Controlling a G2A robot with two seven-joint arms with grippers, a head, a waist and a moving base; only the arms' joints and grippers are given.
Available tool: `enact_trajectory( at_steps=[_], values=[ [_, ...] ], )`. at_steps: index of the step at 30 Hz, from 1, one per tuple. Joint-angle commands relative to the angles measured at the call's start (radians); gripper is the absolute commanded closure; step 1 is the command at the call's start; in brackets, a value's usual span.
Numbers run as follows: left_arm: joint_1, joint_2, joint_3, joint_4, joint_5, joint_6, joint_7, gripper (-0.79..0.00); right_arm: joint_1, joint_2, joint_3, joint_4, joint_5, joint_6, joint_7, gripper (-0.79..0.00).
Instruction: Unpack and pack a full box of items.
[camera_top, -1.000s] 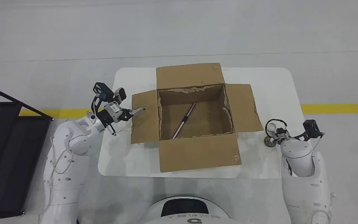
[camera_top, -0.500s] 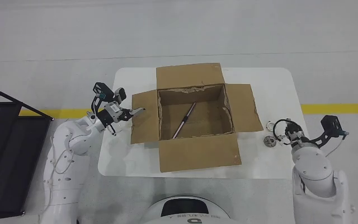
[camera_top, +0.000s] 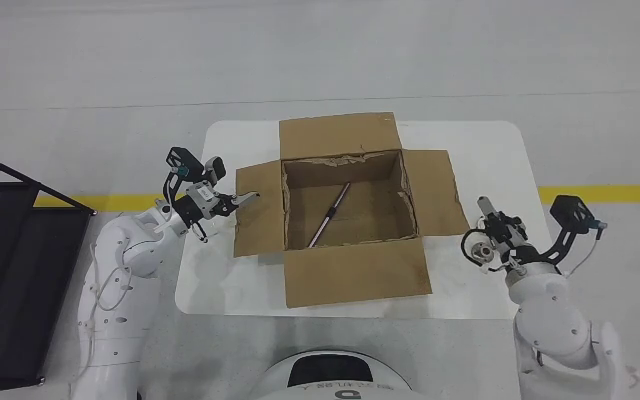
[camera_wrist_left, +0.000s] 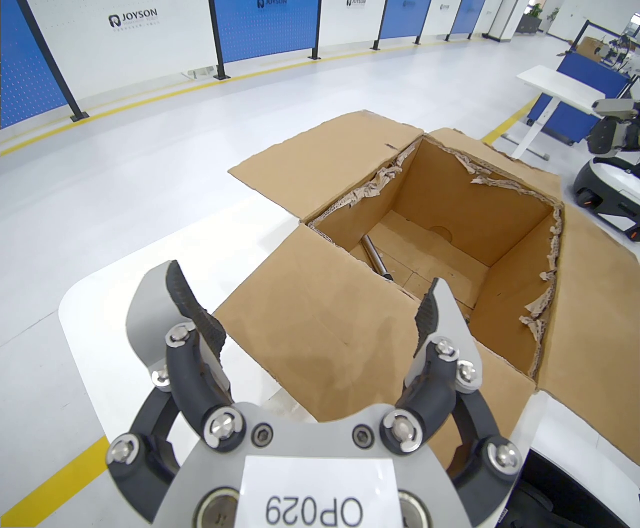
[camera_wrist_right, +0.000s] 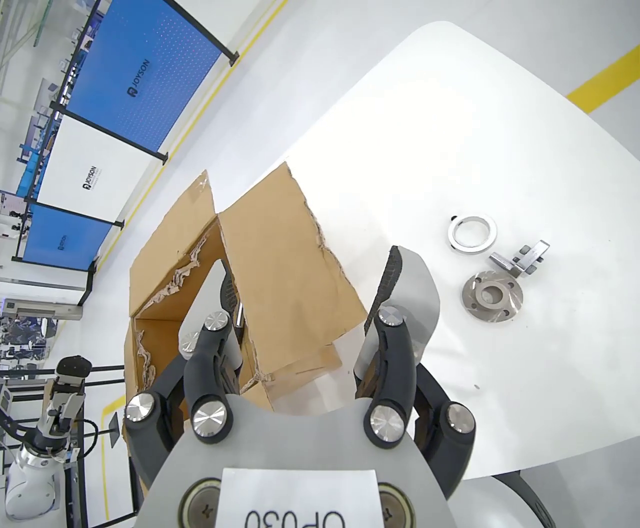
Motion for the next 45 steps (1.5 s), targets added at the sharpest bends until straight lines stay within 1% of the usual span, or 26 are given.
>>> enact_trajectory(
  at_steps=[1,2,3,4,6,8,10,12,14,16,18,20,21,29,31,32,34,37,39,40,41,42,45],
  values=[
    [0.0,0.0,0.0,0.0,0.0,0.0,0.0,-0.785,0.0,0.0,0.0,0.0,0.0,0.0,0.0,-0.56],
    [0.0,0.0,0.0,0.0,0.0,0.0,0.0,-0.785,0.0,0.0,0.0,0.0,0.0,0.0,0.0,-0.56],
    [0.0,0.0,0.0,0.0,0.0,0.0,0.0,-0.785,0.005,0.0,-0.003,0.0,0.004,-0.018,-0.003,-0.785],
    [0.0,0.0,0.0,0.0,0.0,0.0,0.0,-0.785,0.01,0.002,-0.015,0.0,0.006,-0.057,0.0,-0.785],
    [0.0,0.0,0.0,0.0,0.0,0.0,0.0,-0.785,0.024,0.006,-0.051,0.0,-0.062,-0.103,-0.003,-0.785],
    [0.0,0.0,0.0,0.0,0.0,0.0,0.0,-0.785,0.07,0.01,-0.132,0.0,-0.154,-0.149,0.008,-0.785],
    [0.0,0.0,0.0,0.0,0.0,0.0,0.0,-0.785,0.137,0.012,-0.239,0.0,-0.233,-0.165,0.053,-0.785],
    [0.0,0.0,0.0,0.0,0.0,0.0,0.0,-0.785,0.216,0.013,-0.358,0.0,-0.353,-0.142,0.121,-0.785],
    [0.0,0.0,0.0,0.0,0.0,0.0,0.0,-0.785,0.293,0.009,-0.486,0.0,-0.479,-0.08,0.213,-0.785],
    [0.0,0.0,0.0,0.0,0.0,0.0,0.0,-0.785,0.363,0.002,-0.606,0.006,-0.568,-0.034,0.327,-0.785],
    [0.0,0.0,0.0,0.0,0.0,0.0,0.0,-0.785,0.435,-0.007,-0.698,0.043,-0.614,-0.005,0.405,-0.785],
    [0.0,0.0,0.0,0.0,0.0,0.0,0.0,-0.785,0.491,-0.017,-0.755,0.064,-0.616,0.031,0.463,-0.785],
    [0.0,0.0,0.0,0.0,0.0,0.0,0.0,-0.785,0.505,-0.02,-0.762,0.066,-0.613,0.045,0.474,-0.785],
    [0.0,0.0,0.0,0.0,0.0,0.0,0.0,-0.785,0.504,-0.02,-0.76,0.073,-0.616,0.046,0.47,-0.785],
    [0.0,0.0,0.0,0.0,0.0,0.0,0.0,-0.785,0.512,-0.022,-0.752,0.132,-0.634,0.073,0.453,-0.785],
    [0.0,0.0,0.0,0.0,0.0,0.0,0.0,-0.785,0.531,-0.027,-0.752,0.18,-0.63,0.106,0.469,-0.785],
    [0.0,0.0,0.0,0.0,0.0,0.0,0.0,-0.785,0.6,-0.037,-0.765,0.283,-0.618,0.147,0.526,-0.785],
    [0.0,0.0,0.0,0.0,0.0,0.0,0.0,-0.785,0.704,-0.055,-0.808,0.443,-0.662,0.232,0.591,-0.785],
    [0.0,0.0,0.0,0.0,0.0,0.0,0.0,-0.785,0.755,-0.07,-0.849,0.533,-0.702,0.285,0.602,-0.785],
    [0.0,0.0,0.0,0.0,0.0,0.0,0.0,-0.785,0.772,-0.078,-0.869,0.571,-0.691,0.282,0.605,-0.785],
    [0.0,0.0,0.0,0.0,0.0,0.0,0.0,-0.785,0.789,-0.086,-0.882,0.599,-0.681,0.282,0.605,-0.736],
    [0.0,0.0,0.0,0.0,0.0,0.0,0.0,-0.785,0.804,-0.093,-0.895,0.634,-0.69,0.287,0.599,-0.739],
    [0.0,0.0,0.0,0.0,0.0,0.0,0.0,-0.785,0.839,-0.117,-0.936,0.73,-0.716,0.306,0.581,-0.57]
  ],
)
